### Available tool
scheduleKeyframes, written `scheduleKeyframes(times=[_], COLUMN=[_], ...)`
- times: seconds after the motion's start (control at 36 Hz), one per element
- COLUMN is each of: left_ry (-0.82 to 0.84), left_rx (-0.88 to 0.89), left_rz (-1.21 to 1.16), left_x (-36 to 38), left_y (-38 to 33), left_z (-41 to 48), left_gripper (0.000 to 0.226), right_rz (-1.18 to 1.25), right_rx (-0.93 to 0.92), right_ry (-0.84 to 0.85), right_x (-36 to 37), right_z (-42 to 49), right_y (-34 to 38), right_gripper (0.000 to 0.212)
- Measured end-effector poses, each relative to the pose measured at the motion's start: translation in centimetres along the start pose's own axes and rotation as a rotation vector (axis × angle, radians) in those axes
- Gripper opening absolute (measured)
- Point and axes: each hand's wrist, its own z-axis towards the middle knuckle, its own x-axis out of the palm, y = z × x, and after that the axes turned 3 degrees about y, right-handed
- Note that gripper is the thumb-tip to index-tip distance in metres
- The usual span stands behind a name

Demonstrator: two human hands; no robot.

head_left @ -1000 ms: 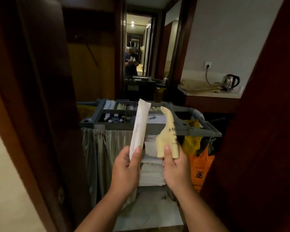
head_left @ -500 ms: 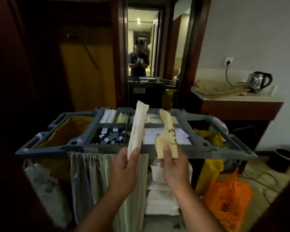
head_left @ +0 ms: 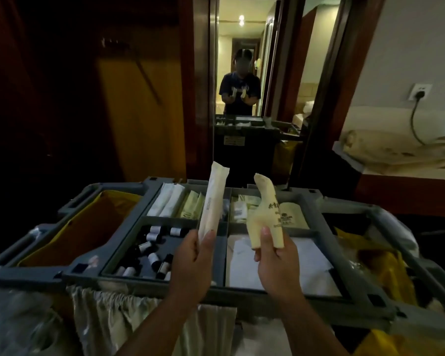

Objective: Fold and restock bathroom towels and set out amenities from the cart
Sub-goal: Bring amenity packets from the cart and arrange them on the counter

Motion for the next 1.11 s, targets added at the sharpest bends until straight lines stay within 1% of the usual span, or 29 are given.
scheduleKeyframes(times=[0.06, 0.14, 0.22, 0.28, 0.33, 0.42, 0.44, 0.53, 0.56, 0.64, 0.69, 0.78, 0.89, 0.94, 1.06, 1.11], left_ry=[0.010, 0.036, 0.052, 0.060, 0.076, 0.100, 0.109, 0.103, 0.085, -0.018, -0.091, -0.196, -0.225, -0.227, -0.214, -0.206], left_rx=[-0.011, -0.045, -0.086, -0.107, -0.116, -0.119, -0.117, -0.118, -0.118, -0.137, -0.128, -0.141, -0.171, -0.192, -0.308, -0.355], left_rz=[-0.015, -0.005, -0.003, 0.003, 0.019, 0.042, 0.055, 0.065, 0.075, 0.140, 0.250, 0.482, 0.834, 0.963, 1.070, 1.060], left_x=[0.7, 2.0, 3.4, 4.3, 5.1, 6.2, 6.6, 7.6, 7.8, 8.0, 7.0, 4.2, 0.1, -1.3, -2.8, -3.0], left_y=[2.1, 5.3, 7.7, 9.2, 10.4, 11.6, 11.9, 12.6, 13.0, 13.7, 14.1, 15.4, 17.1, 18.3, 20.0, 20.0], left_z=[2.9, 7.4, 11.5, 13.9, 15.7, 17.8, 18.6, 20.6, 21.2, 22.8, 24.2, 26.9, 29.5, 30.0, 30.6, 31.2], left_gripper=[0.040, 0.036, 0.050, 0.055, 0.052, 0.037, 0.034, 0.031, 0.031, 0.032, 0.033, 0.033, 0.027, 0.022, 0.023, 0.021], right_rz=[-0.031, -0.057, -0.076, -0.074, -0.068, -0.077, -0.084, -0.104, -0.110, -0.079, -0.069, -0.071, -0.103, -0.110, -0.097, -0.087], right_rx=[-0.016, -0.020, 0.002, 0.019, 0.028, 0.037, 0.035, 0.004, -0.001, 0.049, 0.105, 0.144, 0.122, 0.129, 0.137, 0.144], right_ry=[0.020, 0.008, -0.034, -0.064, -0.080, -0.078, -0.070, -0.025, -0.014, 0.003, 0.020, 0.070, 0.073, 0.078, 0.079, 0.073], right_x=[0.9, 2.1, 3.0, 3.7, 4.4, 5.3, 5.4, 5.6, 5.6, 5.3, 5.1, 5.1, 5.3, 5.5, 6.1, 6.5], right_z=[2.6, 6.3, 10.1, 12.7, 14.6, 16.8, 17.5, 19.5, 20.2, 21.8, 22.5, 23.7, 24.5, 24.9, 25.4, 25.6], right_y=[-1.1, -2.7, -3.8, -4.9, -6.3, -8.5, -8.9, -9.8, -10.3, -12.0, -13.1, -14.8, -15.6, -15.9, -16.0, -16.1], right_gripper=[0.019, 0.014, 0.016, 0.015, 0.017, 0.013, 0.016, 0.039, 0.037, 0.012, 0.012, 0.012, 0.011, 0.011, 0.011, 0.012])
